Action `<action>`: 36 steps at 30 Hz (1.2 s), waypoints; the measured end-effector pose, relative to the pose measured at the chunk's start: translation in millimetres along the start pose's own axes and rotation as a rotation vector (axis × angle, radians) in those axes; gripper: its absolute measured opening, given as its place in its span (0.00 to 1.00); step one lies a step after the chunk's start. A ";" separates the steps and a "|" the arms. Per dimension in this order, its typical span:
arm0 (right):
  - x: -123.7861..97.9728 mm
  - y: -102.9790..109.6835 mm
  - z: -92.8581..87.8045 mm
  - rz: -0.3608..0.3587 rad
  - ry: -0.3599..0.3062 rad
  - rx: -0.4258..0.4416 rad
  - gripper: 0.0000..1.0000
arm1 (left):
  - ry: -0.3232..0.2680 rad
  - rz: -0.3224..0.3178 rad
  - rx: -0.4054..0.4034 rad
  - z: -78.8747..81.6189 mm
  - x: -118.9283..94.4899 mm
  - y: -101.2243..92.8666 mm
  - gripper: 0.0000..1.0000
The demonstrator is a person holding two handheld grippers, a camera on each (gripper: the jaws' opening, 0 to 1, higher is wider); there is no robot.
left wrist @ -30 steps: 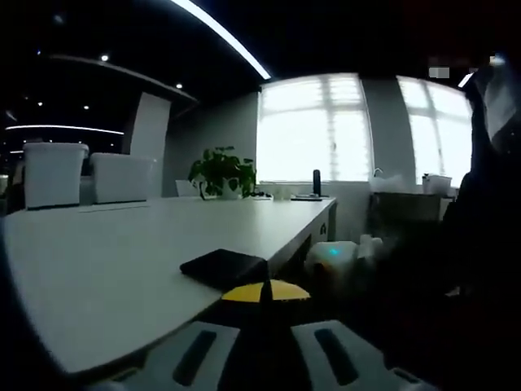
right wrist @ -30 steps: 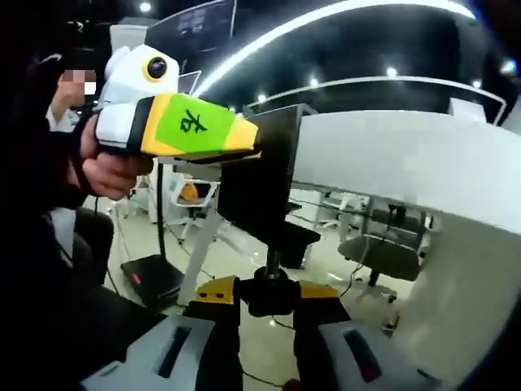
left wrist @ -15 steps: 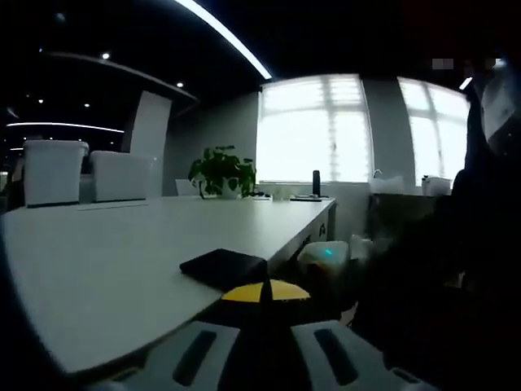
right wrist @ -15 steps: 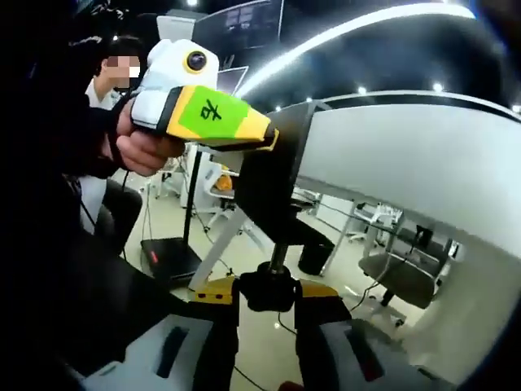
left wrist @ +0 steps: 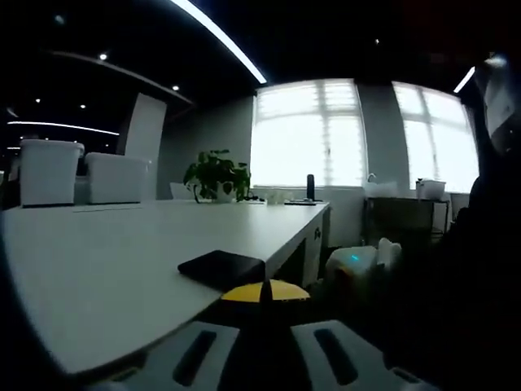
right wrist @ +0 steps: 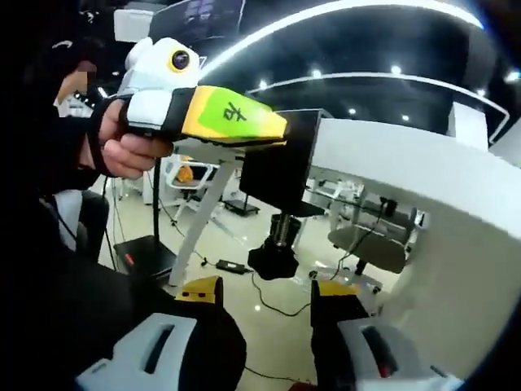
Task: Clamp the fixed fixture on the desktop, loosen the retaining clip, secure it to the edge of the desk, and tighten the retaining clip.
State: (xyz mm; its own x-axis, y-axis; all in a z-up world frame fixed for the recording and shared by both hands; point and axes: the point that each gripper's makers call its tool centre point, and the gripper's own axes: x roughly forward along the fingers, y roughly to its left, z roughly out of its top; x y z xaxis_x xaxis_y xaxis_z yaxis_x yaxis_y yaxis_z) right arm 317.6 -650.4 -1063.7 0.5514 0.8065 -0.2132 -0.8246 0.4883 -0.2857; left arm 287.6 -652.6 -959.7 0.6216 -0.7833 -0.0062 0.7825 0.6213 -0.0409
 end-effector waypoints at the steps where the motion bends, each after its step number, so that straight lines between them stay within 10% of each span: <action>1: -1.6 -0.8 0.9 -0.009 0.003 0.016 0.39 | -0.006 0.004 -0.008 0.3 0.1 0.2 0.00; 6: 0.3 -10.5 9.6 -0.375 -0.049 0.251 0.40 | -0.030 0.007 -0.024 1.2 -0.4 0.7 0.00; 15: 21.7 -14.7 16.7 -0.606 -0.013 0.263 0.42 | -0.026 -0.011 -0.001 1.1 -0.9 -0.2 0.00; 28: 20.6 -10.2 12.9 -0.607 0.045 0.277 0.23 | -0.023 0.015 0.018 0.5 0.3 0.3 0.00; 36: 32.9 -8.0 14.8 -0.179 -0.006 0.182 0.22 | -0.011 0.022 0.012 -0.2 -0.2 0.9 0.00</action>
State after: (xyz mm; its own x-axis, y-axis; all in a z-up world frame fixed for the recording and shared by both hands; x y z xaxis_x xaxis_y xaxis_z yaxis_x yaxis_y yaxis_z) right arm 340.5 -622.9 -1054.5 0.6903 0.7035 -0.1690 -0.7234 0.6749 -0.1453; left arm 288.1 -651.9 -959.9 0.6393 -0.7689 0.0045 0.7687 0.6390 -0.0290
